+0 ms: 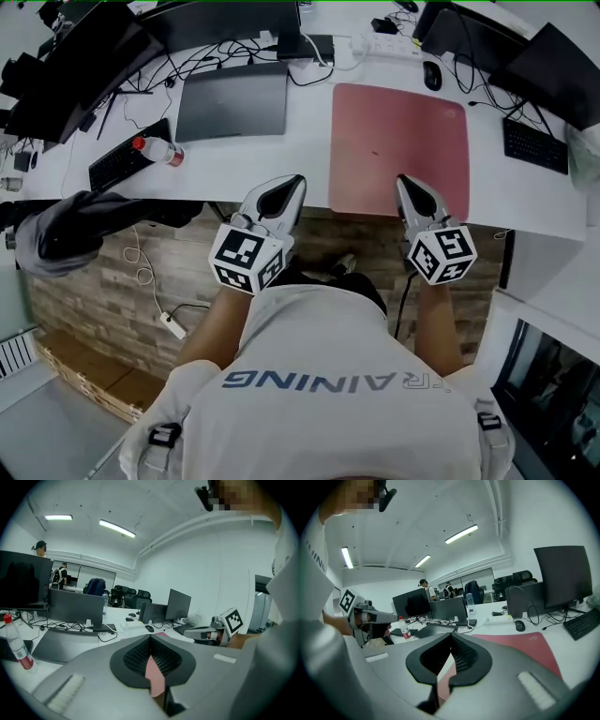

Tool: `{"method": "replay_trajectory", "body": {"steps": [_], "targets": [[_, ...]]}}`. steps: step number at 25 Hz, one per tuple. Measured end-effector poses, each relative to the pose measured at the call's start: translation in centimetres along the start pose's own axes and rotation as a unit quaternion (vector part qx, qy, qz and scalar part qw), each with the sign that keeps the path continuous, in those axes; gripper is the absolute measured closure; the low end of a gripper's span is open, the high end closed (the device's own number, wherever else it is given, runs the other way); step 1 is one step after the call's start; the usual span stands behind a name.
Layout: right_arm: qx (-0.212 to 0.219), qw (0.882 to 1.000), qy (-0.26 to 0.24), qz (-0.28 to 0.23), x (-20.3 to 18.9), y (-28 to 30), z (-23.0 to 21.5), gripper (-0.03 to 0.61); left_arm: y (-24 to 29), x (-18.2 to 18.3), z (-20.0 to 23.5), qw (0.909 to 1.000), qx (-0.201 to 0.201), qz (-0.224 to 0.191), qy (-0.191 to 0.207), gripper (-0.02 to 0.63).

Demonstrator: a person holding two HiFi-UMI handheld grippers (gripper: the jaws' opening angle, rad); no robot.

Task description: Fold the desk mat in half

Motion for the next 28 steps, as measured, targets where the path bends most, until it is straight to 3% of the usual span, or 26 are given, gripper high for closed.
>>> {"method": "replay_trajectory", "body": {"steps": [4,5,7,10,14,19,24,28], "targets": [[-0.005,0.998,-0.019,0.052,-1.9,2.5,2.4,0.563,-0.3,0.0,2.1,1.0,-0.005,0.006,0.004,0.614],[-0.002,0.998,-0.016,0.069,-2.7,3.1,2.7,0.545,-0.3,0.0,2.5,0.9999,-0.008,0.007,0.002,0.614],[0.008,0.995,0.01,0.097,-4.6,4.3,3.1,0.447,-0.3,-0.2,3.1,0.9999,-0.014,0.009,0.0,0.614],[0.012,0.988,0.015,0.153,-8.1,5.6,3.6,0.399,-0.7,-1.3,3.4,0.9996,-0.018,0.021,-0.005,0.614],[0.019,0.97,-0.028,0.24,-12.9,7.0,4.1,0.389,-1.4,-2.8,3.1,0.9992,-0.018,0.035,-0.008,0.614],[0.025,0.951,-0.058,0.302,-17.3,8.9,5.1,0.383,-2.2,-4.3,2.9,0.9987,-0.015,0.049,-0.005,0.614],[0.015,0.923,-0.144,0.356,-20.6,10.3,4.8,0.414,-2.8,-5.2,3.5,0.9983,-0.005,0.056,-0.015,0.614],[0.02,0.894,-0.211,0.395,-22.7,11.3,4.9,0.416,-3.4,-6.0,4.3,0.9975,0.012,0.066,-0.024,0.614]]}}
Point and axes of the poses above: the fingertips, and each gripper's own axes: y forward along the fingers, z to its left, x out of its top, the point moved 1 cm from there along -y, backward along the fingers, and after that the axes turned 10 degrees about x, right-handed, at the moved point
